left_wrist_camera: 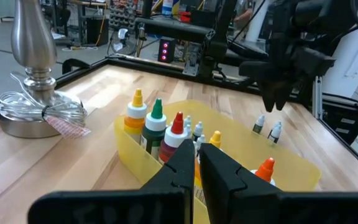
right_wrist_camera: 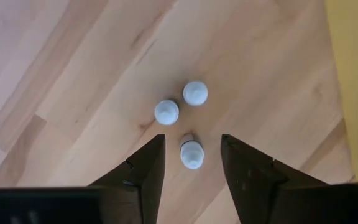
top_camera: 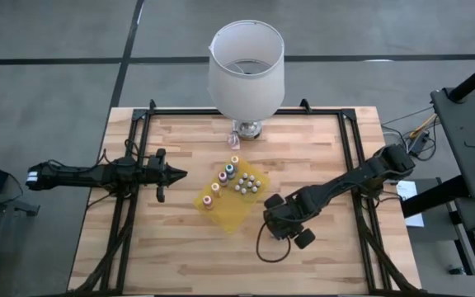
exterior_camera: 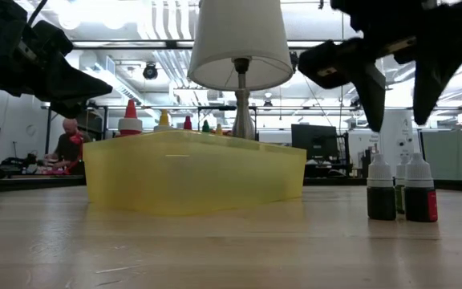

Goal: Pick & Place food coloring
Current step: Put the small green food coloring bottle into the yellow bin

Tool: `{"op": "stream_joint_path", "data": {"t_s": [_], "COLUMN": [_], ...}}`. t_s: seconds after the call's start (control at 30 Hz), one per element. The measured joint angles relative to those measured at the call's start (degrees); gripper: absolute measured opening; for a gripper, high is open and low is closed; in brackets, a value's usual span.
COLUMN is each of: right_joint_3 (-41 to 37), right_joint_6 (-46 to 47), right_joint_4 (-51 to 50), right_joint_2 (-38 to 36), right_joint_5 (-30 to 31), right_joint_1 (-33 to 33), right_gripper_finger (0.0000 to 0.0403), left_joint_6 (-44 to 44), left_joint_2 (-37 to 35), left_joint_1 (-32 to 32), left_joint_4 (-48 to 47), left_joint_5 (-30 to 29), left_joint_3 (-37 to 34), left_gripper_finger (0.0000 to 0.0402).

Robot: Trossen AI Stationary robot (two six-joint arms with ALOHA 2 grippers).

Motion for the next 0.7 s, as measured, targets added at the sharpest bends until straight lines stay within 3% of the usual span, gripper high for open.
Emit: {"op": "stream_joint_path", "data": {"t_s": [0.7], "right_joint_3": [-4.0], "right_joint_6": [0.3], "right_joint_4": [2.6], "right_joint_2": [0.0], "right_joint_5": [-1.7], "right_joint_1": [-0.6], "right_gripper_finger": [0.0143], "left_joint_6": [0.0], "left_joint_2": [0.0], "left_joint_1": [0.0], "left_joint_4": [0.0], "left_joint_5": [0.0], "left_joint_3": [0.0], "left_gripper_finger": [0.0000]}}
